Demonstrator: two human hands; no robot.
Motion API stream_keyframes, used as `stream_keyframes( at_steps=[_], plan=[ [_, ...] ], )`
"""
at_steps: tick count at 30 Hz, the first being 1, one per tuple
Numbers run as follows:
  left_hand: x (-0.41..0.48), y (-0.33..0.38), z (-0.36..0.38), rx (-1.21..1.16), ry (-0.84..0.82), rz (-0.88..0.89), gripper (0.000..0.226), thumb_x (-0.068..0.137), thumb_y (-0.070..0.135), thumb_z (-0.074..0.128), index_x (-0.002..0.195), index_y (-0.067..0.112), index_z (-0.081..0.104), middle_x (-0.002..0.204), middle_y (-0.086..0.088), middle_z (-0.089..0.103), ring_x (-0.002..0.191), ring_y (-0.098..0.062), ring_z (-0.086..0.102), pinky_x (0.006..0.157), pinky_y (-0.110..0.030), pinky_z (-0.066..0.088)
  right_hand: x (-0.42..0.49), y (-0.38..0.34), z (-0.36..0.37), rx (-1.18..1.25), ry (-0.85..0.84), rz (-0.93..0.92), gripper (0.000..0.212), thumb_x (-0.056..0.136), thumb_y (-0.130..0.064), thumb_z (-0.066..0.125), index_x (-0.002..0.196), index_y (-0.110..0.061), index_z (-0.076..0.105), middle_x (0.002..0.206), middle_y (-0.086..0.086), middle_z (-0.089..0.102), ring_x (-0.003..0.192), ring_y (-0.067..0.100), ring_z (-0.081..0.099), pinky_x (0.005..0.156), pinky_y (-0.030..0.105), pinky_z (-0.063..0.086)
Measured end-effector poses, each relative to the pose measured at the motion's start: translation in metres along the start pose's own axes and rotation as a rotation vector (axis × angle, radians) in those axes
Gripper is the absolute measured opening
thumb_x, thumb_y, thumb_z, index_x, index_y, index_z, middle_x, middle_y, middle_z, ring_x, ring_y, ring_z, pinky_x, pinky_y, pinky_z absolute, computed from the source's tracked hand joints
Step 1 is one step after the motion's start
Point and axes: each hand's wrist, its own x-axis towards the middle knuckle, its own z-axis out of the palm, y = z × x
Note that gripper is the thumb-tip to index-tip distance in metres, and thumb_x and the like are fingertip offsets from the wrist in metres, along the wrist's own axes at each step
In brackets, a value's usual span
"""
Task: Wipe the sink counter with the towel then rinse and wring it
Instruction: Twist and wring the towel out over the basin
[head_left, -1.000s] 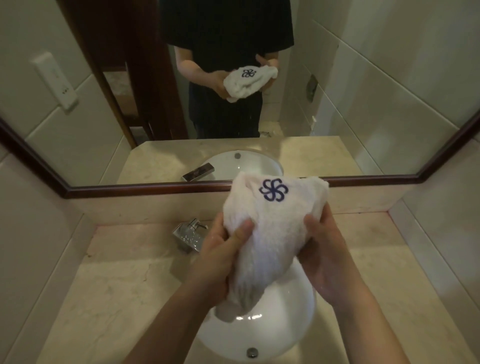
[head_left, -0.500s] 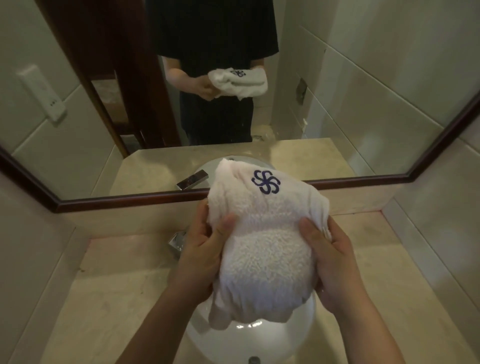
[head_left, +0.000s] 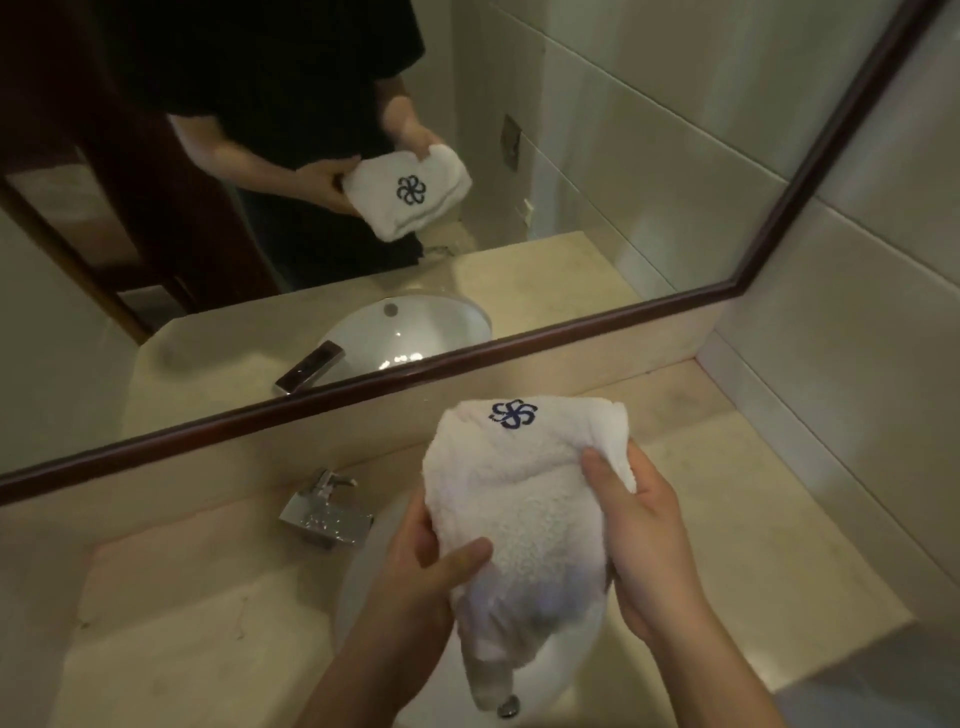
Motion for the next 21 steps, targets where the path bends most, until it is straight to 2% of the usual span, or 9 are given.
stream_keyframes(
  at_steps=[3,6,8,9,12,15,16,19,21],
  plan=[
    [0.003,-0.021,0.012,0.034,-0.071,-0.046,0.068,0.084,0.007,0.066,0.145,0.034,0.049,0.137,-0.003,0.068,0.124,-0.025,0.067,0.088,-0.035,0.060,0.001,0.010,-0.014,0.049,0.108,-0.006,0.021,0.105,-0.016,0.059,0.111,-0.024,0.077,0.105,0.003,0.082,0.102,0.023,0.078,0.099,0.054,0.058],
    [0.010,-0.038,0.021,0.337,-0.044,-0.047,0.061,0.085,0.046,0.069,0.139,0.056,0.043,0.139,0.018,0.063,0.126,-0.004,0.062,0.097,-0.029,0.056,-0.002,0.020,-0.035,0.015,0.198,-0.046,0.022,0.104,-0.015,0.059,0.106,-0.026,0.077,0.101,0.001,0.083,0.098,0.022,0.078,0.093,0.048,0.061],
    [0.017,-0.047,0.029,0.541,0.006,-0.035,0.069,0.078,0.068,0.066,0.140,0.062,0.037,0.140,0.021,0.059,0.127,-0.003,0.059,0.103,-0.033,0.052,-0.002,0.023,-0.050,-0.077,0.209,-0.081,0.021,0.105,-0.018,0.059,0.105,-0.029,0.077,0.099,-0.004,0.082,0.096,0.018,0.077,0.089,0.045,0.061],
    [0.020,-0.051,0.034,0.611,0.018,-0.014,0.067,0.081,0.070,0.064,0.141,0.063,0.035,0.139,0.022,0.058,0.126,-0.003,0.059,0.101,-0.030,0.052,0.000,0.024,-0.057,-0.133,0.199,-0.090,0.021,0.105,-0.020,0.059,0.103,-0.031,0.077,0.098,-0.007,0.081,0.094,0.015,0.076,0.087,0.043,0.060],
    [0.032,-0.062,0.052,0.633,-0.018,0.043,0.053,0.098,0.042,0.061,0.144,0.055,0.039,0.136,0.027,0.061,0.121,0.006,0.059,0.089,-0.012,0.052,0.019,0.028,-0.089,-0.289,0.143,-0.078,0.017,0.103,-0.023,0.059,0.096,-0.029,0.073,0.095,-0.014,0.077,0.090,0.007,0.071,0.080,0.034,0.056],
    [0.050,-0.085,0.076,0.648,-0.007,0.057,0.053,0.101,0.024,0.059,0.148,0.044,0.043,0.139,0.025,0.060,0.127,0.005,0.056,0.102,-0.018,0.050,0.045,0.040,-0.133,-0.382,0.155,-0.082,0.013,0.102,-0.028,0.061,0.094,-0.021,0.069,0.089,-0.010,0.074,0.081,0.006,0.067,0.071,0.018,0.049],
    [0.058,-0.095,0.088,0.642,0.004,0.046,0.052,0.102,0.022,0.059,0.146,0.045,0.044,0.137,0.027,0.061,0.126,0.007,0.056,0.101,-0.017,0.050,0.055,0.046,-0.149,-0.408,0.163,-0.088,0.014,0.102,-0.028,0.061,0.092,-0.021,0.067,0.087,-0.011,0.073,0.079,0.003,0.065,0.067,0.015,0.046],
    [0.087,-0.142,0.122,0.629,0.013,-0.019,0.050,0.103,0.020,0.058,0.138,0.053,0.044,0.130,0.040,0.058,0.119,0.020,0.053,0.091,-0.006,0.048,0.089,0.057,-0.197,-0.500,0.115,-0.072,0.016,0.102,-0.026,0.063,0.089,-0.036,0.065,0.086,-0.034,0.070,0.083,-0.013,0.064,0.068,0.005,0.042],
    [0.108,-0.180,0.145,0.650,0.017,-0.048,0.054,0.104,0.021,0.056,0.143,0.053,0.038,0.137,0.042,0.052,0.125,0.021,0.048,0.105,-0.017,0.046,0.115,0.060,-0.231,-0.527,0.072,-0.022,0.015,0.103,-0.027,0.061,0.103,-0.040,0.068,0.092,-0.035,0.072,0.092,-0.010,0.065,0.072,0.001,0.040]
  ],
)
